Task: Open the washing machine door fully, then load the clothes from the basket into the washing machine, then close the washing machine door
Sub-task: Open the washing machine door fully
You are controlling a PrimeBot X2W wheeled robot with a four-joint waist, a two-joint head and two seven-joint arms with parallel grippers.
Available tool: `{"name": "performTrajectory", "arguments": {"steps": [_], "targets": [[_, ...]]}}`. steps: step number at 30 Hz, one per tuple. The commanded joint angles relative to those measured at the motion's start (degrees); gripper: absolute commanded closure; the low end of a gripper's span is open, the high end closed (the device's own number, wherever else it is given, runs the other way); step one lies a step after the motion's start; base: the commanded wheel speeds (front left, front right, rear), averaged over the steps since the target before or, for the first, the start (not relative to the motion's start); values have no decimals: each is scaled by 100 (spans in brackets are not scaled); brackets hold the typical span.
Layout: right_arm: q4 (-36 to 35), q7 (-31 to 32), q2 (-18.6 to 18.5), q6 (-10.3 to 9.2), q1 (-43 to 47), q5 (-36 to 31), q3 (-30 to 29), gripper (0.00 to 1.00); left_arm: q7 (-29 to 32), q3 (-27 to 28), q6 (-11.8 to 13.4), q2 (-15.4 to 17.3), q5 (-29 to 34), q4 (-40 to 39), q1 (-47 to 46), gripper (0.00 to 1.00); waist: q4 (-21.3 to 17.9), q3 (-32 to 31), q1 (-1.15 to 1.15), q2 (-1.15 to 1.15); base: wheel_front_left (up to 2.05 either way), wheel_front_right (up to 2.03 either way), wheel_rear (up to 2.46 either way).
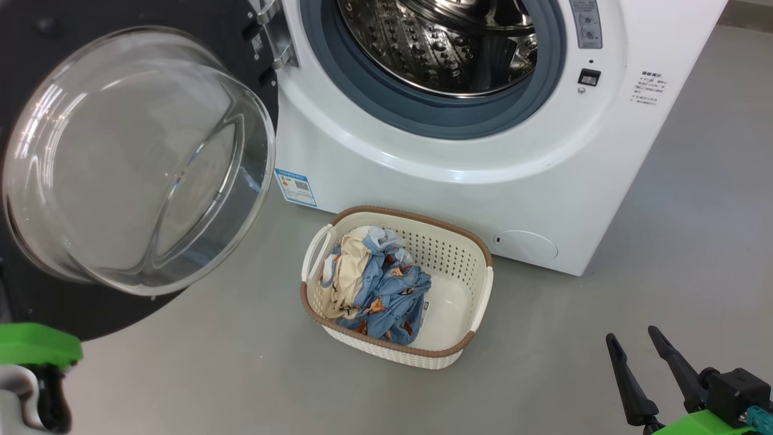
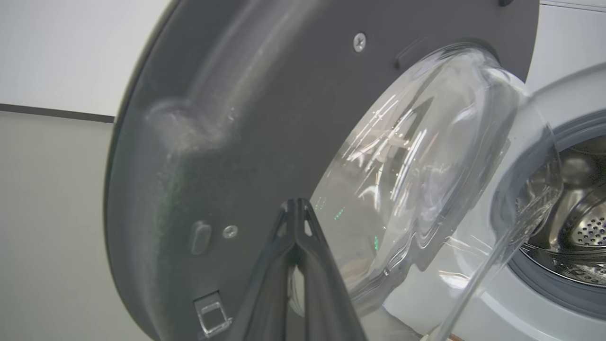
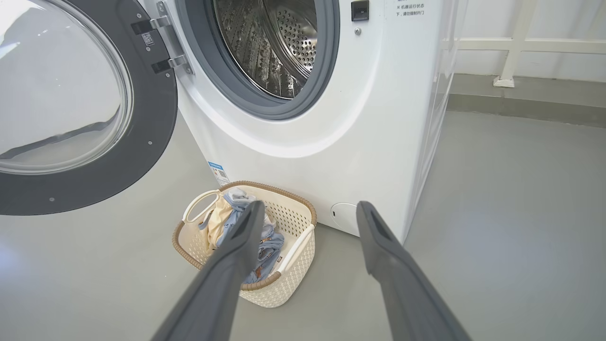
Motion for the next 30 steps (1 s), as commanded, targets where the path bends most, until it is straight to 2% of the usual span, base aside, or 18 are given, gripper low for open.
{"name": "performTrajectory", "arguments": {"steps": [1, 8, 9, 10, 11, 14, 15, 16, 17, 18, 30], "targets": [[-150, -70, -89, 8, -59, -47, 116, 0, -46, 59, 32, 237, -56, -233, 88, 100, 8, -36, 0, 0, 0, 0, 0], [-176, -70, -99, 8, 2, -30, 95, 0, -46, -557, 32, 149, -375, -1044, 708, 100, -4, -110, 0, 0, 0, 0, 0], [-183, -70, -103, 8, 9, -27, 83, 0, -46, -631, 32, 144, -395, -1139, 790, 97, -11, -116, 0, 0, 0, 0, 0], [-190, -70, -103, 8, 18, -23, 71, 0, -46, -698, 32, 129, -423, -1235, 863, 90, -22, -126, 0, 0, 0, 0, 0], [-192, -70, -104, 8, 27, -16, 64, 0, -46, -797, 32, 125, -451, -1337, 940, 74, -41, -138, 0, 0, 0, 0, 0], [-206, -70, -93, 8, 49, -8, 42, 0, -46, -1025, 32, 117, -489, -1624, 1184, 46, -129, -180, 0, 0, 0, 0, 0], [-211, -70, -90, 8, 59, -7, 33, 0, -46, -1077, 32, 114, -514, -1708, 1265, 21, -164, -190, 0, 0, 0, 0, 0], [-217, -70, -90, 8, 68, -7, 25, 0, -46, -1141, 32, 121, -530, -1779, 1341, 9, -200, -204, 0, 0, 0, 0, 0], [-224, -70, -90, 8, 78, -7, 14, 0, -46, -1215, 32, 125, -548, -1851, 1415, 3, -238, -214, 0, 0, 0, 0, 0], [-234, -70, -88, 8, 86, -7, -7, 0, -46, -1276, 32, 119, -567, -1920, 1484, 0, -277, -216, 0, 0, 0, 0, 0], [-312, -70, -90, 8, 159, -29, -182, 0, -46, -2016, 32, 94, -691, -2320, 1935, 0, -729, -172, 0, 0, 0, 0, 0]]}}
